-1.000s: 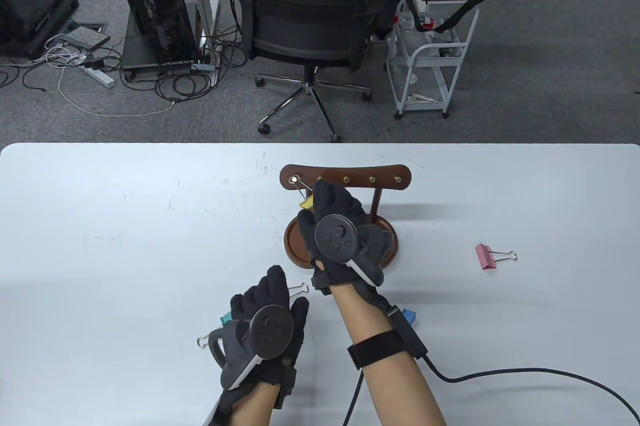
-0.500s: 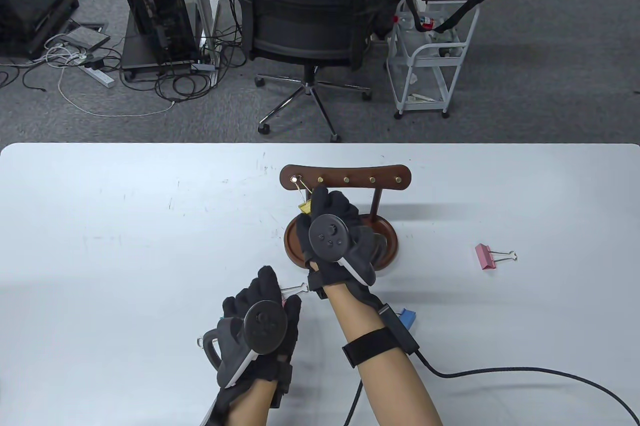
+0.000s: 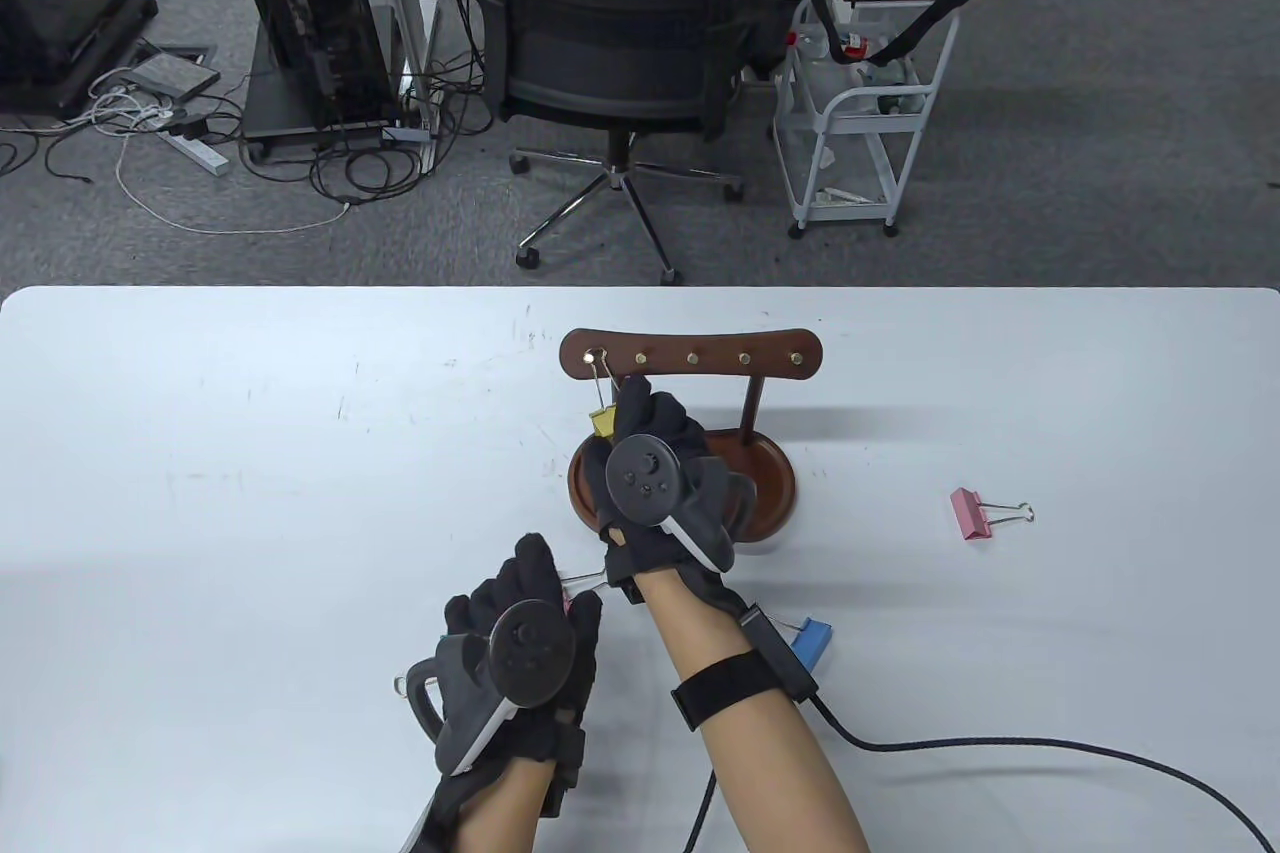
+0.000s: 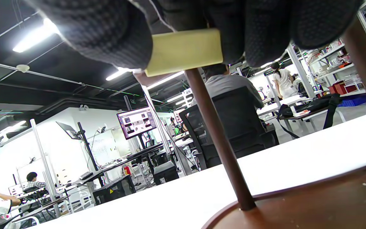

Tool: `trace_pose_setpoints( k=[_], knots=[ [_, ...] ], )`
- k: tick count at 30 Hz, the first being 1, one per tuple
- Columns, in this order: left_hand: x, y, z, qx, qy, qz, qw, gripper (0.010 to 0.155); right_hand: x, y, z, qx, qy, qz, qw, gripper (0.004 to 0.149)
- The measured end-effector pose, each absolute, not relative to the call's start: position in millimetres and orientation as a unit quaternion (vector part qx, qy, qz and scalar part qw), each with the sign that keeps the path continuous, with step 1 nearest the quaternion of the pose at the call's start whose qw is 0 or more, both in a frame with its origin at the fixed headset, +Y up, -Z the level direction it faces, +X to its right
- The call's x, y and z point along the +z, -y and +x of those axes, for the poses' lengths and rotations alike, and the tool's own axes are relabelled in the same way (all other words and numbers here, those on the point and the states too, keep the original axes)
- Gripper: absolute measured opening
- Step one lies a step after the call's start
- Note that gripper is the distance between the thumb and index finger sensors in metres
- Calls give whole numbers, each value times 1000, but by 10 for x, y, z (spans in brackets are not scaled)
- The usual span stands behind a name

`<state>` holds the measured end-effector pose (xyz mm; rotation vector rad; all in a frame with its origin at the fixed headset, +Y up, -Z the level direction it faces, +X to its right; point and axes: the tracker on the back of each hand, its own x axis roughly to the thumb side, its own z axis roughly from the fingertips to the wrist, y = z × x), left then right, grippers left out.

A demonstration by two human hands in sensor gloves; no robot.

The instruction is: Hook binder clip onto key rack

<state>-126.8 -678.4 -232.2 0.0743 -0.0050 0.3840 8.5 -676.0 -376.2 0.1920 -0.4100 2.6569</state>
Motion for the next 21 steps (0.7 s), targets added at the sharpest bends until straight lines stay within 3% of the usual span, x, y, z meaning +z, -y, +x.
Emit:
trace_pose_setpoints(
  k=[21],
  knots=[
    [-2331,6797,-1267,196,4,32,980,79,-3791,6873,75,960,130,86,232,77]
  ],
)
